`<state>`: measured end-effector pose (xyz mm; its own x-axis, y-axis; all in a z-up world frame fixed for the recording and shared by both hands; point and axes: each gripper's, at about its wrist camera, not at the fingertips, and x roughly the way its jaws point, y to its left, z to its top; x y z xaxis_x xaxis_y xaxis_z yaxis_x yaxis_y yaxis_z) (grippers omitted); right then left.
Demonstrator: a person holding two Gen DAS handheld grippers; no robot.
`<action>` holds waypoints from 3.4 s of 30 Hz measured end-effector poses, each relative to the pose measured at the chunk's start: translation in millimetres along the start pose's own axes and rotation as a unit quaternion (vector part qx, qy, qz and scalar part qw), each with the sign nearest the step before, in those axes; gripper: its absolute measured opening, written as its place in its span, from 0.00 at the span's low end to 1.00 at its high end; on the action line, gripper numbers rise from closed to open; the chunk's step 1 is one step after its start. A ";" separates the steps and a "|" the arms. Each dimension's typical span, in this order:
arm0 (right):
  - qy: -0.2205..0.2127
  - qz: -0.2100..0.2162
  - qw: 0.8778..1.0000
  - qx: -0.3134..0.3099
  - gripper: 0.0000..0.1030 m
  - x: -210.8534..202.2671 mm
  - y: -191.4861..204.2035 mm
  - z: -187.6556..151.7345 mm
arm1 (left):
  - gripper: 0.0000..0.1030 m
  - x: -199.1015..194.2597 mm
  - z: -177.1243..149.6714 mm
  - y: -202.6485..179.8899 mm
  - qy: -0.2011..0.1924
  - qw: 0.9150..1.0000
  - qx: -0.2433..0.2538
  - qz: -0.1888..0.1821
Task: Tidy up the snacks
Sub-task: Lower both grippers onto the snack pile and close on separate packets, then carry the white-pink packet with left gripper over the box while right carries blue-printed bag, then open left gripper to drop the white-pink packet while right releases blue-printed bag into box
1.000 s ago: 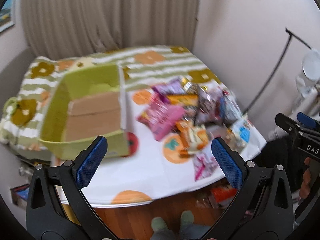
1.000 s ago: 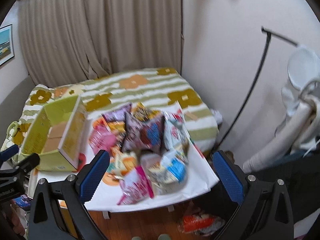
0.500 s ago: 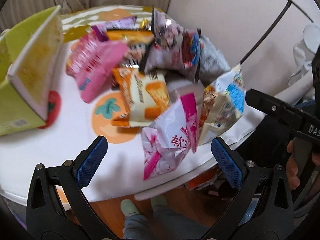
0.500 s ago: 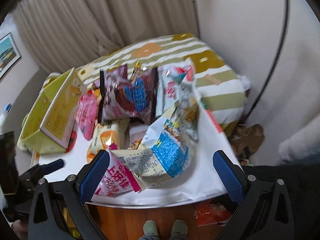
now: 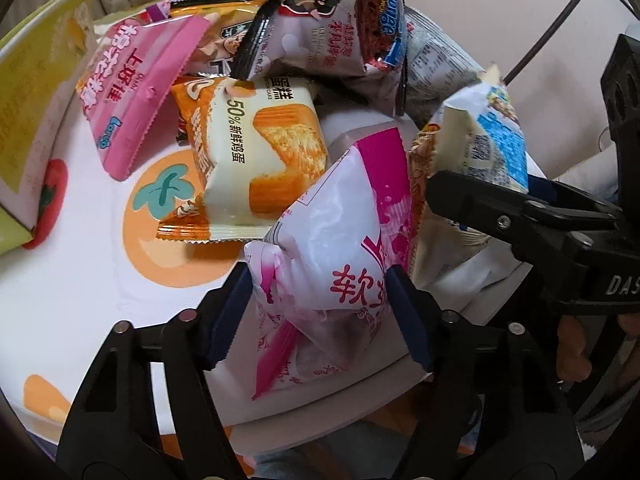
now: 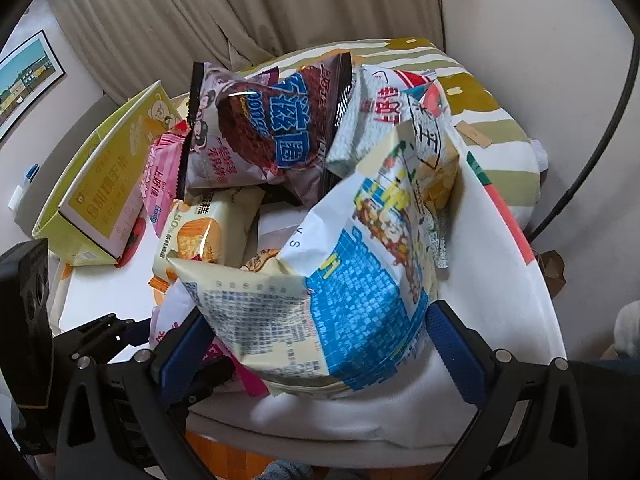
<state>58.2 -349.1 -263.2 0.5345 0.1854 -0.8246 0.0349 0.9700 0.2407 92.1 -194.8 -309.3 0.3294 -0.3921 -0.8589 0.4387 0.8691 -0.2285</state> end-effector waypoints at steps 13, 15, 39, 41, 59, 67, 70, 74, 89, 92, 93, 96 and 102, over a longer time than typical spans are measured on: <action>-0.014 -0.003 1.000 -0.019 0.90 4.8 -2.1 -4.7 | 0.55 2.6 -0.1 -7.7 -0.002 1.000 0.012 0.013; -0.020 -0.006 1.000 -0.021 0.85 1.5 -0.7 -6.9 | 0.54 -0.7 -2.0 -12.8 -0.003 1.000 0.015 0.013; -0.107 0.000 0.994 -0.018 0.70 -76.2 21.7 1.8 | 0.53 -100.6 6.3 -13.0 -0.064 0.997 -0.012 0.033; -0.116 0.007 0.993 -0.025 0.70 -86.3 28.6 9.4 | 0.53 -117.6 12.1 -8.9 -0.074 0.996 -0.021 0.043; -0.161 0.086 0.979 -0.092 0.71 -85.2 189.8 111.1 | 0.53 -232.9 86.6 170.9 -0.150 0.974 -0.100 0.136; -0.135 0.100 0.983 -0.080 0.71 -38.3 276.3 141.0 | 0.53 -227.4 112.1 282.6 -0.102 0.979 -0.109 0.142; -0.118 0.095 0.986 -0.075 0.71 -19.7 297.8 145.6 | 0.53 -211.6 116.0 314.3 -0.071 0.983 -0.106 0.132; -0.094 0.084 0.989 -0.071 0.71 5.1 319.5 147.0 | 0.53 -187.9 116.2 337.8 -0.035 0.986 -0.091 0.132; -0.051 0.081 0.991 -0.094 0.71 40.3 334.7 149.0 | 0.95 -171.8 108.6 340.5 -0.014 0.985 -0.080 0.153; -0.044 0.094 0.989 -0.105 0.71 37.3 333.8 155.1 | 0.95 -186.9 105.5 339.4 -0.023 0.981 -0.092 0.167; -0.041 0.099 0.988 -0.114 0.71 35.4 334.1 158.7 | 0.95 -193.5 102.8 339.9 -0.029 0.979 -0.100 0.173; -0.034 0.112 0.980 -0.159 0.71 33.2 341.5 167.3 | 0.95 -209.4 93.4 347.1 -0.046 0.974 -0.139 0.175; 0.021 0.119 0.964 -0.239 0.72 66.1 360.1 165.6 | 0.95 -225.9 76.3 366.0 -0.057 0.961 -0.196 0.185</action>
<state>245.9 -13.7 -146.3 0.4440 0.4076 -0.7980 -0.4818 0.8595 0.1709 242.1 188.9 -163.9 0.5019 -0.0463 -0.8637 -0.0667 0.9935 -0.0920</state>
